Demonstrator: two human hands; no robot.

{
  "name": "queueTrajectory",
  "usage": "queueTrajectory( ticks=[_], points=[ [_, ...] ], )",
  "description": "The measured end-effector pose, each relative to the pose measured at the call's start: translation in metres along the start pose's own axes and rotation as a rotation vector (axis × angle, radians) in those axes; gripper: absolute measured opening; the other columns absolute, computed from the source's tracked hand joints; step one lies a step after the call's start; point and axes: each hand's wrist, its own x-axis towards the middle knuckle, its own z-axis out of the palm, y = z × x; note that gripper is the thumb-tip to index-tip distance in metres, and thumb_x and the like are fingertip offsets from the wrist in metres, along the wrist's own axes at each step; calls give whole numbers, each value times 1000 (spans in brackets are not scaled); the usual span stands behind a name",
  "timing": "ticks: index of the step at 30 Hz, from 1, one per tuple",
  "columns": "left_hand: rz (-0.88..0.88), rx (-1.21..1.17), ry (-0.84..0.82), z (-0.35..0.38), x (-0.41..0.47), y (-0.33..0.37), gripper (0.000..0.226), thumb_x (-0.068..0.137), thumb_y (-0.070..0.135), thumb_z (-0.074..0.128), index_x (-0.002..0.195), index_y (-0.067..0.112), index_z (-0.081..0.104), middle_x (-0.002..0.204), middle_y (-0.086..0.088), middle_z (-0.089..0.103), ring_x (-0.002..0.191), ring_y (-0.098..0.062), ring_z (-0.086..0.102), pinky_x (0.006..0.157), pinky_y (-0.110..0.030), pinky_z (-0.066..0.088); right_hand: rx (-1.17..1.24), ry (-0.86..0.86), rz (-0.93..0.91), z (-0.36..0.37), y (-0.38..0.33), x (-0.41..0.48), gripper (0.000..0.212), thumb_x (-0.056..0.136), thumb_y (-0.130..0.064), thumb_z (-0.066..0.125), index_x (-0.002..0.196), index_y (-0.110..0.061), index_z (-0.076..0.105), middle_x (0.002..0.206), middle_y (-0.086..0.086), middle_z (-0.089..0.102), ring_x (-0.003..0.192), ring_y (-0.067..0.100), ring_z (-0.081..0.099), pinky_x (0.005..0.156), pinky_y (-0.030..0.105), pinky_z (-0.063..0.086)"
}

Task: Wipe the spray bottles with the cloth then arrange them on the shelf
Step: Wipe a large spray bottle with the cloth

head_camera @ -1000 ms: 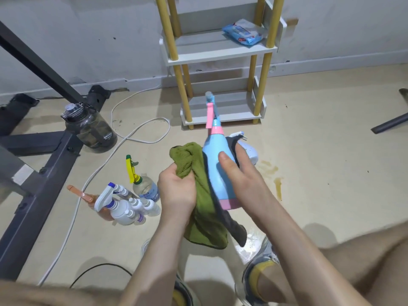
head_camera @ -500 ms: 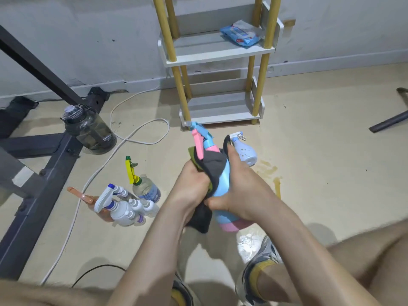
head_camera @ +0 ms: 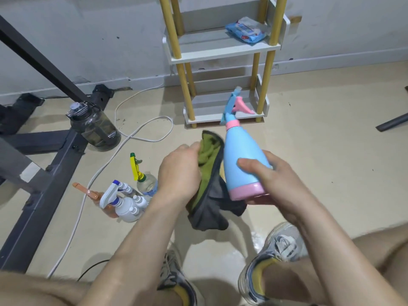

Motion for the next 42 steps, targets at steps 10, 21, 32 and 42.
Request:
queueTrajectory(
  ticks=[10, 21, 32, 42],
  points=[
    [-499, -1398, -151, -29, -3, 24, 39, 79, -17, 57, 105, 10, 63, 100, -14, 73, 78, -22, 70, 67, -28, 56, 17, 6, -41, 22, 12, 3, 44, 77, -40, 78, 116, -37, 58, 105, -9, 69, 90, 15, 71, 72, 39, 61],
    [167, -606, 268, -2, -20, 25, 32, 84, 48, 55, 115, 49, 61, 120, 12, 41, 121, -10, 36, 108, -26, 28, 257, -236, -29, 23, 6, -1, 33, 89, -48, 59, 114, -29, 70, 111, 2, 74, 106, 25, 69, 93, 50, 51],
    [88, -792, 148, 22, -44, 51, 56, 100, 45, 28, 152, 24, 29, 156, 23, 15, 148, 4, 9, 120, -19, 10, 149, -23, -174, 27, 0, -1, 16, 96, -37, 56, 103, -44, 68, 96, -16, 72, 92, 14, 71, 75, 39, 61],
    [249, -543, 213, 23, -46, 53, 54, 100, 36, 30, 150, 15, 37, 158, 7, 29, 149, -8, 18, 121, -29, 16, 338, -47, -126, 32, 2, -7, 21, 100, -29, 53, 113, -33, 69, 103, -7, 75, 95, 11, 71, 80, 33, 57]
  ],
)
